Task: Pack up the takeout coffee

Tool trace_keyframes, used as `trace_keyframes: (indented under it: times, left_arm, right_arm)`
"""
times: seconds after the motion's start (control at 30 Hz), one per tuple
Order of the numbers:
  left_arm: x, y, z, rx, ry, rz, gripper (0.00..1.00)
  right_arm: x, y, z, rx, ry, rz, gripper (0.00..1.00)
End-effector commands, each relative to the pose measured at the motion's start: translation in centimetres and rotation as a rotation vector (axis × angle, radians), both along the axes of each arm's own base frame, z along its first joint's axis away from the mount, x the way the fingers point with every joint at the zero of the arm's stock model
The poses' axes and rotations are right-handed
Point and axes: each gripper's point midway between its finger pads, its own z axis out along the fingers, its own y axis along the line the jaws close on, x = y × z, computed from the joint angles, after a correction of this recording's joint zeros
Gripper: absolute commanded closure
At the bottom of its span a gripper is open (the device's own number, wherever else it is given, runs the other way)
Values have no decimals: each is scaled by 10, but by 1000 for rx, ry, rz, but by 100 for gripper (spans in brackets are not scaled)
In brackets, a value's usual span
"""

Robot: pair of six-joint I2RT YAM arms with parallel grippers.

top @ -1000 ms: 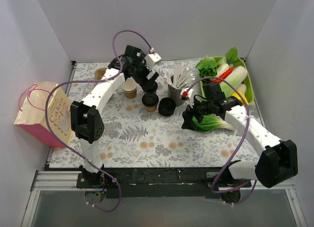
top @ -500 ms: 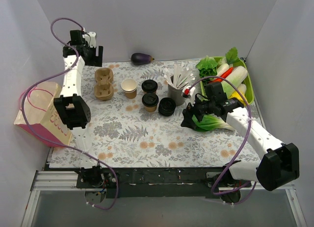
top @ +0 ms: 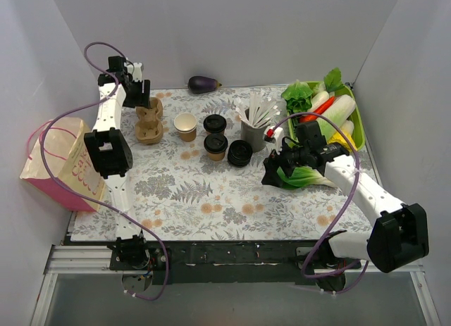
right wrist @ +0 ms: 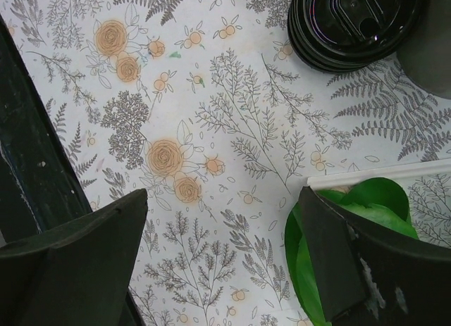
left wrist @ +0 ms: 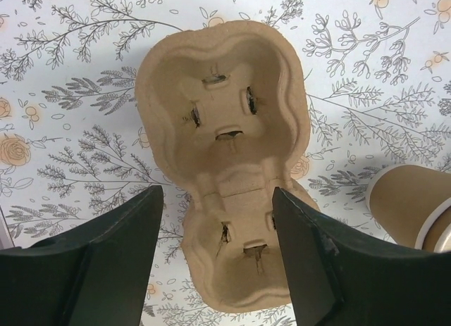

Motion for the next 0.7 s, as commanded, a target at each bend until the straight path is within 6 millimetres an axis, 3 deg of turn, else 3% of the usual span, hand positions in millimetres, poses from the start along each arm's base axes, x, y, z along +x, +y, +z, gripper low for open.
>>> trace_keyframes:
  times: [0.0,0.67]
  left_arm:
    - [5,-6,20,-41,-49,-12,38]
    - [16,-9,-1,-55,-35,-27,40]
  right_arm:
    - [12,1,4,7,-20,-21,5]
    - [16,-5,-2,-4,2,-49,5]
